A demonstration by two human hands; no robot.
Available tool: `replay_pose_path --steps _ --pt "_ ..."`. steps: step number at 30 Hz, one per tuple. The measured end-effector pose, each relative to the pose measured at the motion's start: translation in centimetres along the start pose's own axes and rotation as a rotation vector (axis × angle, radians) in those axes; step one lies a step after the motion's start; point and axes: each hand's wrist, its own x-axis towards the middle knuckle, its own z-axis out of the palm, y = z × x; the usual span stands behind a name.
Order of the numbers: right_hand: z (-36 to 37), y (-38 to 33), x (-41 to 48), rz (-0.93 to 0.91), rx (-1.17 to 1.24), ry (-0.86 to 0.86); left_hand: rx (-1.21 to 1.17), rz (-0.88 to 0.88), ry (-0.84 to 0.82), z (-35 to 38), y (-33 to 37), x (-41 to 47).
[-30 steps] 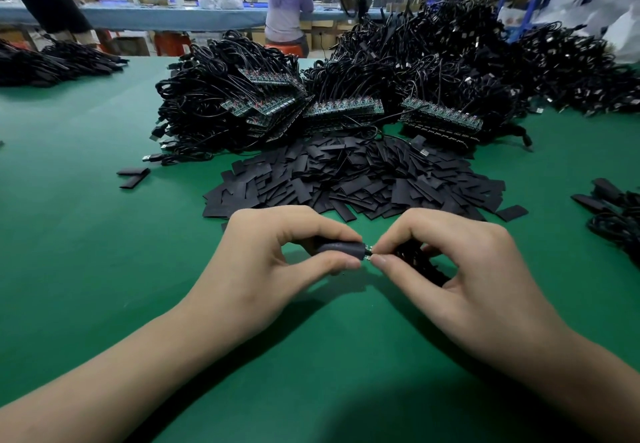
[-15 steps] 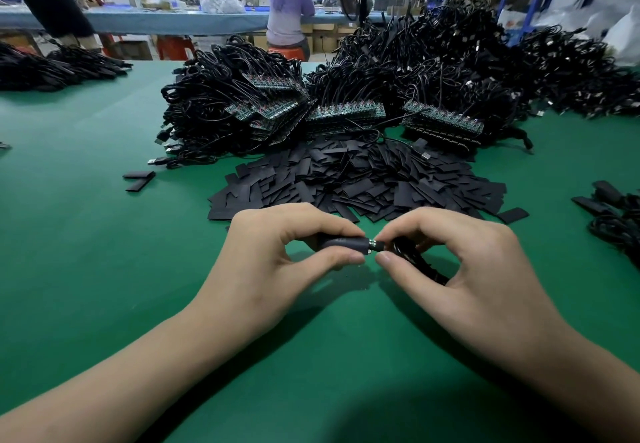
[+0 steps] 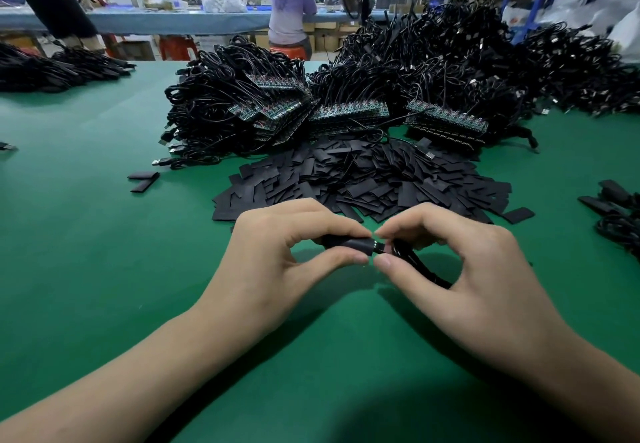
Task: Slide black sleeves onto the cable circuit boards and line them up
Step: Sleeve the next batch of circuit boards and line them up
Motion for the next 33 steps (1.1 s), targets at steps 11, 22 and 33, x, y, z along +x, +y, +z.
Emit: replay_pose_path --steps 11,22,33 --pt "0.4 -0.2 0.0 0.217 0.271 -0.088 0.094 -0.056 0.127 0.4 -0.1 0.0" --pt "0.4 -0.4 -0.1 0.057 0.147 -0.019 0.071 0.004 0.129 0.3 0.6 0.0" --pt "0.6 -0.4 -0.2 0.090 0.253 -0.018 0.096 0.038 0.132 0.4 1.0 0.0"
